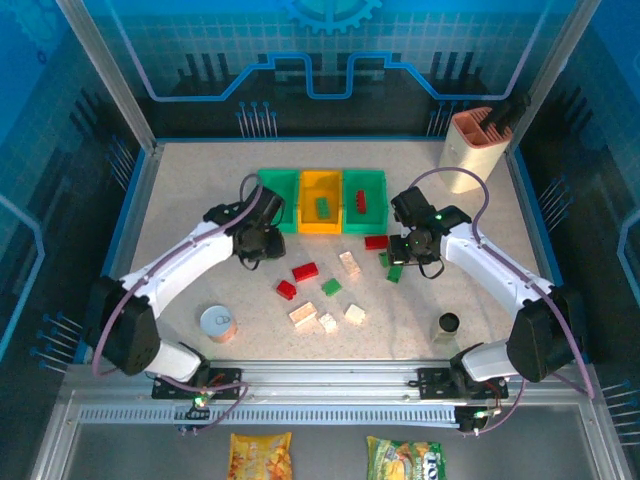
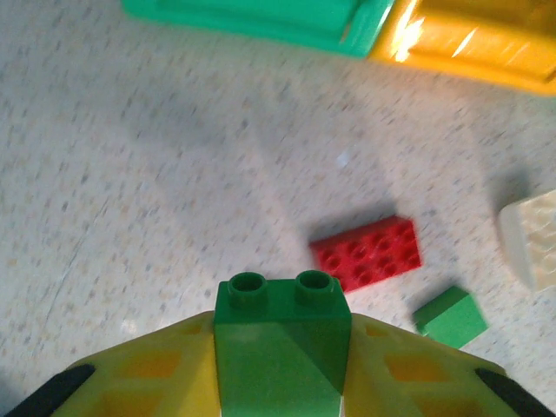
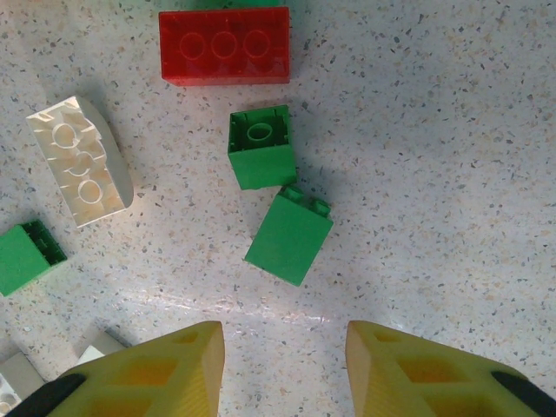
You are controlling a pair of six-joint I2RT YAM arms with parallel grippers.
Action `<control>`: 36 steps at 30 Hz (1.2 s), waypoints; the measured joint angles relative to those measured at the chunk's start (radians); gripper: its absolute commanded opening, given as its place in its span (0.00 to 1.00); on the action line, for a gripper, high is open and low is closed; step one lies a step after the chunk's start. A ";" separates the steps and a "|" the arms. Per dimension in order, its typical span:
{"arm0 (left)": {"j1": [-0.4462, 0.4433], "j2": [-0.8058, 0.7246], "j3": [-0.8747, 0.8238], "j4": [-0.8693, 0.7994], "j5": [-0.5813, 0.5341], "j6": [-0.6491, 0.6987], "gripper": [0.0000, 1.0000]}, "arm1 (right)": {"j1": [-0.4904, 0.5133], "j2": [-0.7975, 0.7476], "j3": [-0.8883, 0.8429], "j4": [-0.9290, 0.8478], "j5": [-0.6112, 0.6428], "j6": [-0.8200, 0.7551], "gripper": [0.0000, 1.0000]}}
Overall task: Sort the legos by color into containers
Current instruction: Place the lego in the container.
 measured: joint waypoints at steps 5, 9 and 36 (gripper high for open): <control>0.001 0.160 0.173 0.014 0.014 0.050 0.36 | 0.000 -0.021 -0.003 0.000 0.005 0.008 0.43; 0.001 0.299 0.335 0.019 0.027 0.082 0.36 | 0.000 -0.045 -0.020 0.000 0.015 0.016 0.43; 0.016 0.919 0.989 0.077 0.024 0.175 0.38 | -0.018 -0.103 -0.059 -0.002 0.022 0.019 0.43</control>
